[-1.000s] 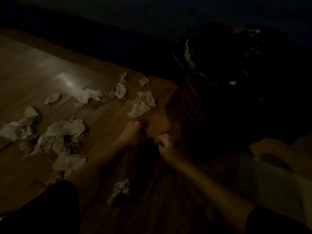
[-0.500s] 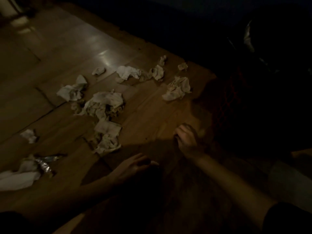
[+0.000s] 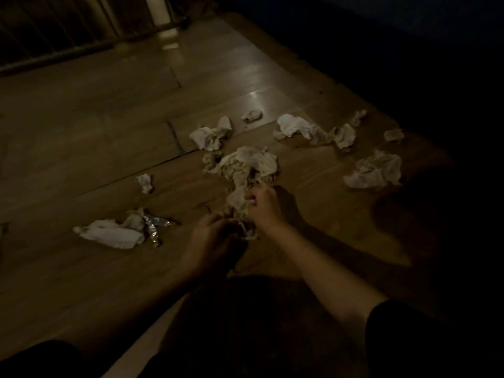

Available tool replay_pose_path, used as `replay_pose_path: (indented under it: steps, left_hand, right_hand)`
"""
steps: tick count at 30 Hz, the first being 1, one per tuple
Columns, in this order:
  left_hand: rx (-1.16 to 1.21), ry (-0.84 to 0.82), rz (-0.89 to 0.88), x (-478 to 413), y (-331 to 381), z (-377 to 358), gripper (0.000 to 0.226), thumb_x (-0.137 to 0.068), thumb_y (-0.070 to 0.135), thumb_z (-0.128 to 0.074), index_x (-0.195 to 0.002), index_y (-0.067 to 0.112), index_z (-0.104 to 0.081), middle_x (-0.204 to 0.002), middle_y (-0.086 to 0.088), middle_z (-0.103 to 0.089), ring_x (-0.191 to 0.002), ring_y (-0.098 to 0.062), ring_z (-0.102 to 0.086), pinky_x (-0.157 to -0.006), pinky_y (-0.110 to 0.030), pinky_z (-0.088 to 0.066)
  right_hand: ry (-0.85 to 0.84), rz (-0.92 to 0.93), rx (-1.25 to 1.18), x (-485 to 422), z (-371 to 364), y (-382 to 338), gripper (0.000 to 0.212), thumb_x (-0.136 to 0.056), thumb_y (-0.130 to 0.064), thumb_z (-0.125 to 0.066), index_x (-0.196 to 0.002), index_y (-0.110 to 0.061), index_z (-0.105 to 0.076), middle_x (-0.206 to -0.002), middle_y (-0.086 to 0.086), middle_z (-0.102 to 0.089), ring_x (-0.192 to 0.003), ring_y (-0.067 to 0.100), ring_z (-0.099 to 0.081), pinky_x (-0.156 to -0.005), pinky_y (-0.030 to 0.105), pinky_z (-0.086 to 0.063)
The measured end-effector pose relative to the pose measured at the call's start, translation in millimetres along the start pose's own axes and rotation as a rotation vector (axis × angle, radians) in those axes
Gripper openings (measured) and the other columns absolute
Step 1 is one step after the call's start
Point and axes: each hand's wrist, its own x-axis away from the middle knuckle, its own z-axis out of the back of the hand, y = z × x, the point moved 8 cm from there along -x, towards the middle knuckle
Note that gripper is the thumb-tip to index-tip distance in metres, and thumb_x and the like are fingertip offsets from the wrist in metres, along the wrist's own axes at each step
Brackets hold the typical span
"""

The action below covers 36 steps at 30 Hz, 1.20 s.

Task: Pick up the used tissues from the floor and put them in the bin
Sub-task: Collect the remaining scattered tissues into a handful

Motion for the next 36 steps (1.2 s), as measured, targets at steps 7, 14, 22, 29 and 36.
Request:
replay_pose_path:
  steps: [7,14,22,29,36]
  left_hand:
    - [-0.096,0.022,0.175,-23.8,-55.3,26.8,0.016,-0.075,0.005,-0.064,-0.088,-0.002,-0.069,-0.096,-0.021,-0.065,-0.081,-0.034,-0.066,-0.068,-0.023,-0.043]
    - [-0.088,-0.2,0.019,-50.5,-42.5,3.6,0.029,-0.074,0.005,-0.067,-0.103,0.002,-0.066,-0.133,-0.016,-0.055,-0.113,-0.031,-0.06,-0.091,-0.03,-0.049]
    - [-0.088,-0.215,0.002,-54.1,-26.0,-6.3,0.013,-0.076,0.006,-0.064,-0.088,0.002,-0.063,-0.089,-0.014,-0.066,-0.081,-0.03,-0.063,-0.065,-0.033,-0.046]
    - [-0.031,0.105,0.131,-34.1,-55.0,33.6,0.026,-0.073,0.005,-0.062,-0.099,0.004,-0.066,-0.085,-0.018,-0.074,-0.078,-0.032,-0.07,-0.065,-0.036,-0.053]
    - [0.071,0.289,0.289,-60.4,-84.0,72.6,0.012,-0.08,0.001,-0.061,-0.091,0.007,-0.061,-0.087,-0.01,-0.069,-0.076,-0.018,-0.062,-0.061,-0.034,-0.055]
  right_hand:
    - [0.066,0.312,0.225,48.2,-29.7,-6.7,0.017,-0.07,-0.011,-0.075,-0.081,-0.008,-0.063,-0.088,0.01,-0.062,-0.084,0.025,-0.055,-0.072,0.023,-0.036]
    - [0.225,0.197,0.024,15.1,37.9,-14.0,0.012,-0.075,0.007,-0.063,-0.063,0.006,-0.059,-0.071,0.021,-0.061,-0.063,0.019,-0.048,-0.053,0.018,-0.024]
    - [0.012,0.041,0.208,-103.7,1.8,-13.4,0.032,-0.09,-0.018,-0.056,-0.119,-0.004,-0.056,-0.128,0.019,-0.051,-0.119,0.037,-0.044,-0.094,0.046,-0.044]
    - [0.062,0.269,0.337,-43.5,-19.4,-15.6,0.042,-0.078,0.004,-0.061,-0.118,-0.007,-0.056,-0.125,0.016,-0.056,-0.116,0.034,-0.046,-0.085,0.038,-0.045]
    - [0.2,0.041,-0.048,-55.3,39.9,-0.6,0.022,-0.084,0.004,-0.053,-0.1,-0.001,-0.067,-0.098,0.018,-0.069,-0.092,0.028,-0.063,-0.059,0.015,-0.038]
